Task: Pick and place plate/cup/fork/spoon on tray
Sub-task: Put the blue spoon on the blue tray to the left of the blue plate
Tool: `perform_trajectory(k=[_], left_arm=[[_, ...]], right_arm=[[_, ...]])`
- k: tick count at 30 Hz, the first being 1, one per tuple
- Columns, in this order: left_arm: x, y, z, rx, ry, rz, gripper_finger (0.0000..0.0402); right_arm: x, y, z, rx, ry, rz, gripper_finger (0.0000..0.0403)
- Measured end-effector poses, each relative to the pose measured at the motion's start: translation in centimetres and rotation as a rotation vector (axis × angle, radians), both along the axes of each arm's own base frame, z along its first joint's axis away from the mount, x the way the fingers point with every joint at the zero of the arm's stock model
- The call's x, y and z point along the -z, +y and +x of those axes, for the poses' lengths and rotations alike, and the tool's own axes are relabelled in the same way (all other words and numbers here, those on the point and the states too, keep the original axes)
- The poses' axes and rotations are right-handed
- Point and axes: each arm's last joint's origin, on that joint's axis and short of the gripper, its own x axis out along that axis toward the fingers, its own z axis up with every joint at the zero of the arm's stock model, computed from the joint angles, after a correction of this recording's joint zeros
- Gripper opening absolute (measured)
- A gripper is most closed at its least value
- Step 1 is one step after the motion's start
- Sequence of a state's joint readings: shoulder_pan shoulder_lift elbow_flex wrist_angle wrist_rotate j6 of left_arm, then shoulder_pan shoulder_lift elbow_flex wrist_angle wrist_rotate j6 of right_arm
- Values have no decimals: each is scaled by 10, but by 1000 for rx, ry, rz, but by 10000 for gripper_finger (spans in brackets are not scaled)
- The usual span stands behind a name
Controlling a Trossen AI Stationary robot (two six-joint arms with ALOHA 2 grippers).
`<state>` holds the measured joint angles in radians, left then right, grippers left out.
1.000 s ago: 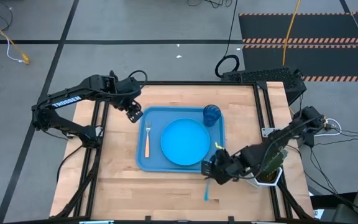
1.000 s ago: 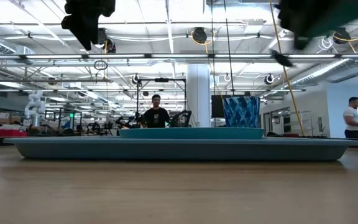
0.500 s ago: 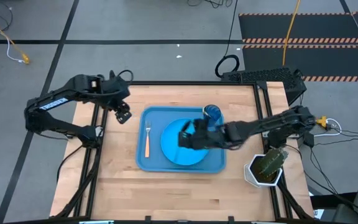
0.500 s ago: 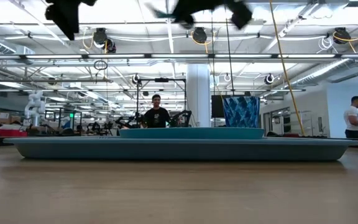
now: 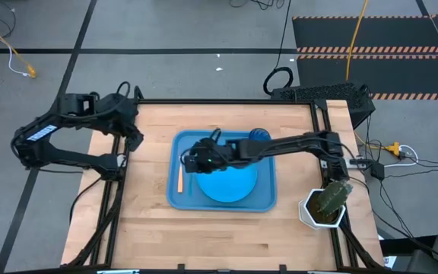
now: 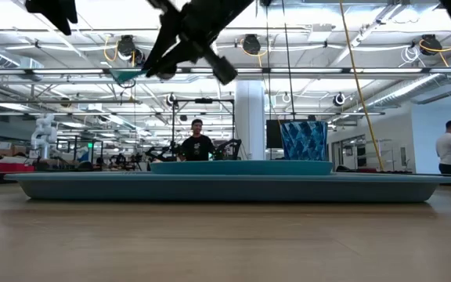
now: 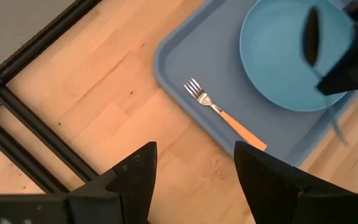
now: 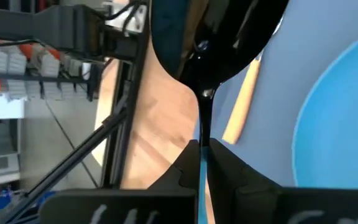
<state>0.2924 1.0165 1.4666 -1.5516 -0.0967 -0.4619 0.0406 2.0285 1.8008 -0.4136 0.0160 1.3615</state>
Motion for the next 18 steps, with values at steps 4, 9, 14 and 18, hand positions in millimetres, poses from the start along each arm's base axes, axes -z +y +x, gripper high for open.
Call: perform_trajectory(k=[4, 9, 14, 18], left_arm=[[0, -1, -1, -18, -18, -42, 216], [0, -5, 0, -54, -41, -113, 216], [0, -11, 0, -142, -52, -176, 216], [0, -17, 1, -181, -64, -224, 216]], right_arm=[[15, -11, 11, -48, 33, 0, 0], [37, -20, 18, -138, 77, 14, 0], [54, -29, 20, -181, 122, 15, 0], [64, -34, 23, -177, 130, 24, 0]])
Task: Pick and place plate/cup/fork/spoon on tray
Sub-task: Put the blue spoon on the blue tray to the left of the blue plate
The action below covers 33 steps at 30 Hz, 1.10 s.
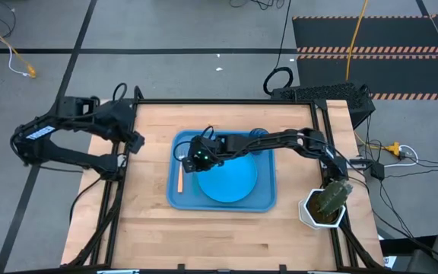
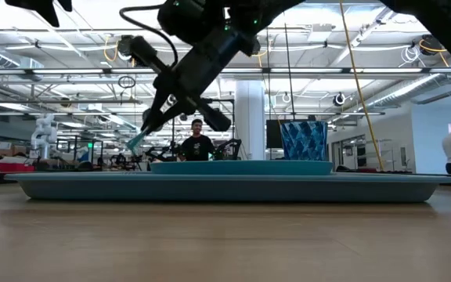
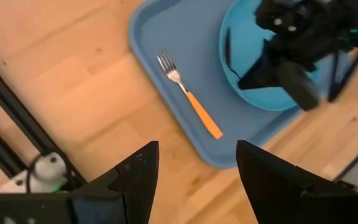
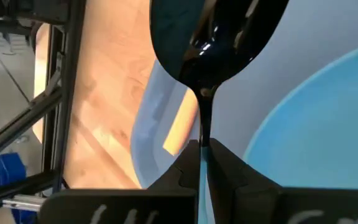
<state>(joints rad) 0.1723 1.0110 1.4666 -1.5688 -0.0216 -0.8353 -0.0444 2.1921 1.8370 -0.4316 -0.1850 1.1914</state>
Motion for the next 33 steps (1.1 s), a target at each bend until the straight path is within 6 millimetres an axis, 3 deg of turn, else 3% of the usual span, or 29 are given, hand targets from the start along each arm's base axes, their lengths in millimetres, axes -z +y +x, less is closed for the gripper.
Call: perform_trajectory(k=[7, 17, 30, 33], left_arm=[[0, -13, 2, -3, -10, -60, 216], [0, -21, 3, 19, -10, -52, 216], [0, -21, 3, 40, -9, -32, 216], [0, -21, 3, 44, -8, -30, 216]], right_arm=[[6, -5, 6, 91, -52, 68, 0], [22, -11, 0, 172, 0, 129, 0], [16, -18, 5, 208, -71, 157, 0], [6, -18, 10, 206, -118, 162, 0]])
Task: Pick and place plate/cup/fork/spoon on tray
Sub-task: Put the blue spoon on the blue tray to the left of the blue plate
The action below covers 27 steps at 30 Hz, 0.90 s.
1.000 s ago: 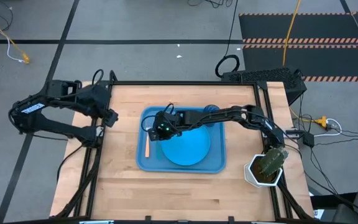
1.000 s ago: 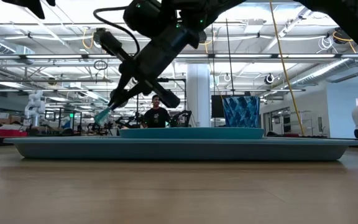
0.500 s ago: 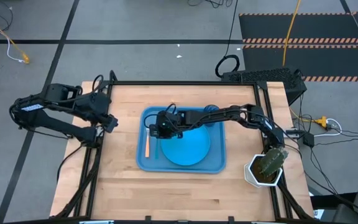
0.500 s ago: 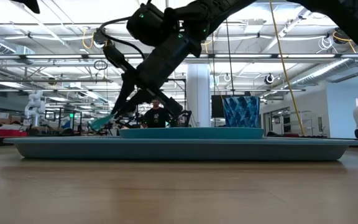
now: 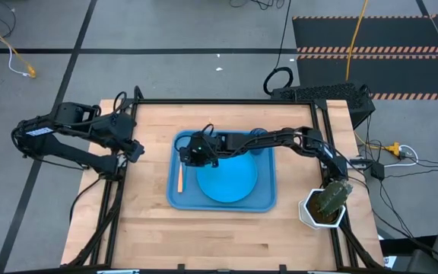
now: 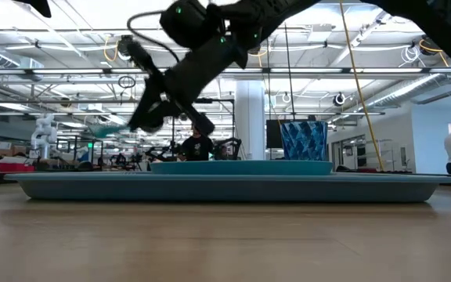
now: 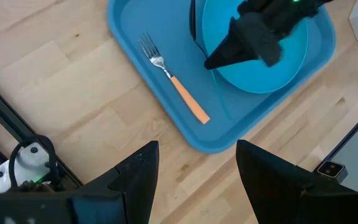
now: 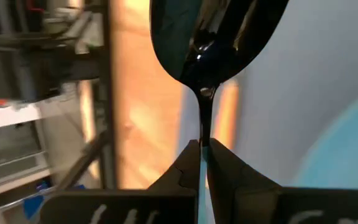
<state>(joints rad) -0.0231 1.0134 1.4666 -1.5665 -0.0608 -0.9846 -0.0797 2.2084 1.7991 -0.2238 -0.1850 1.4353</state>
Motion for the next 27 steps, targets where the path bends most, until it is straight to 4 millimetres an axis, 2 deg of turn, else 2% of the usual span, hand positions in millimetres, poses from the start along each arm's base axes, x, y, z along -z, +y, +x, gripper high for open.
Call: perform_trajectory(k=[4, 8, 16, 19, 24, 27], left_arm=[[0, 0, 0, 5, 0, 2, 216], [0, 0, 0, 10, 1, 4, 216], [0, 0, 0, 11, 1, 4, 216], [0, 0, 0, 12, 1, 1, 216], [0, 0, 0, 10, 1, -4, 216], [0, 0, 0, 1, 2, -10, 216]], right_arm=[[-10, -2, 0, 5, 19, 0, 0], [-6, -6, -4, 6, 86, -7, 0], [-6, -10, -4, 14, 81, -31, 0], [0, -9, 0, -10, 72, -1, 0], [24, 3, 6, -47, 100, 40, 0], [29, 9, 8, -59, 103, 40, 0]])
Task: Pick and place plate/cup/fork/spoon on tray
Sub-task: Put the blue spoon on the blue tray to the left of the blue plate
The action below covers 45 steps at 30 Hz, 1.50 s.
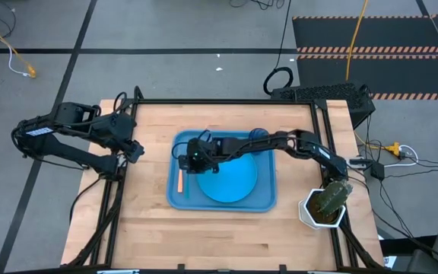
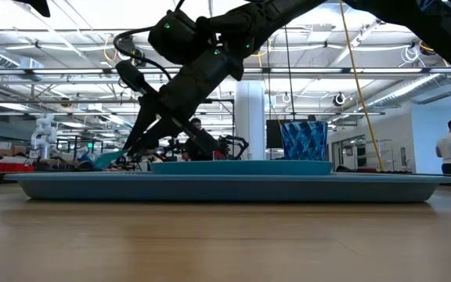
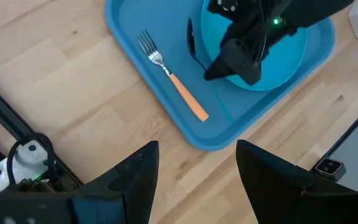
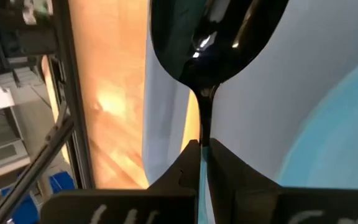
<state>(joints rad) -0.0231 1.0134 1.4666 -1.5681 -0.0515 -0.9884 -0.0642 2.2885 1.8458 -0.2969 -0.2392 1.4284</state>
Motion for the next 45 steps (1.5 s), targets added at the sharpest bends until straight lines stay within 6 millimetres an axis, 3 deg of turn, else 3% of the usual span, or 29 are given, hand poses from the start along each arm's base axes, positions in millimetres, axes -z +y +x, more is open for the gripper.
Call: perform_trajectory(k=[15, 35, 45], left_arm=[[0, -1, 0, 7, 2, -19, 216], [0, -1, 0, 3, 3, -22, 216], [0, -3, 0, 17, 3, -22, 216]], right_arm=[[0, -10, -1, 0, -6, -27, 11], [0, -11, -1, -1, -7, -31, 99], [-2, -7, 0, -25, -20, -71, 100]])
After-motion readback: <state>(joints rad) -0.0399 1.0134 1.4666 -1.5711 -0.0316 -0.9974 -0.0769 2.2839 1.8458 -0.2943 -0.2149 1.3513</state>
